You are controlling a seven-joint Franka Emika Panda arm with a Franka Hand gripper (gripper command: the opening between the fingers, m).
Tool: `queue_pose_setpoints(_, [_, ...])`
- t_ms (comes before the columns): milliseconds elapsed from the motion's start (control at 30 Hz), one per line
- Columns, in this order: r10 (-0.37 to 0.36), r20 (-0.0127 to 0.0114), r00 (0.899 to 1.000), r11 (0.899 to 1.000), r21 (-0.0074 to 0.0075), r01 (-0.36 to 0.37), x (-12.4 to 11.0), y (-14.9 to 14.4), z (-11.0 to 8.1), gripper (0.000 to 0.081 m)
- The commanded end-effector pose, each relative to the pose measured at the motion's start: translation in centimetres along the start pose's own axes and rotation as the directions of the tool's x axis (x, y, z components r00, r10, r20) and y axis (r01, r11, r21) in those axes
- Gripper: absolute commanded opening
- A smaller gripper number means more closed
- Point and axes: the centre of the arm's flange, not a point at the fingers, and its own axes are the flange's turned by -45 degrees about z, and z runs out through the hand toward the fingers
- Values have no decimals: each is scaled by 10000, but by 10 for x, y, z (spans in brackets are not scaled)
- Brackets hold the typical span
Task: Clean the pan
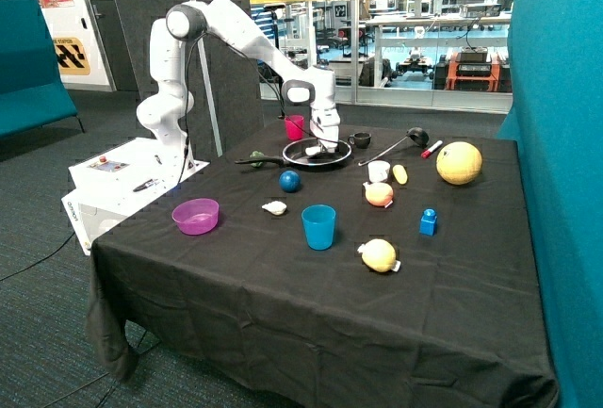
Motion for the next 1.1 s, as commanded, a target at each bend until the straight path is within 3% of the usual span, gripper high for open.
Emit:
queue_pose_setpoints(0, [308, -2, 9995, 9995, 21, -308, 5, 22, 0, 0])
queue_pose_setpoints(1067, [1137, -1, 9935, 9935, 21, -1137, -45, 72, -1, 0])
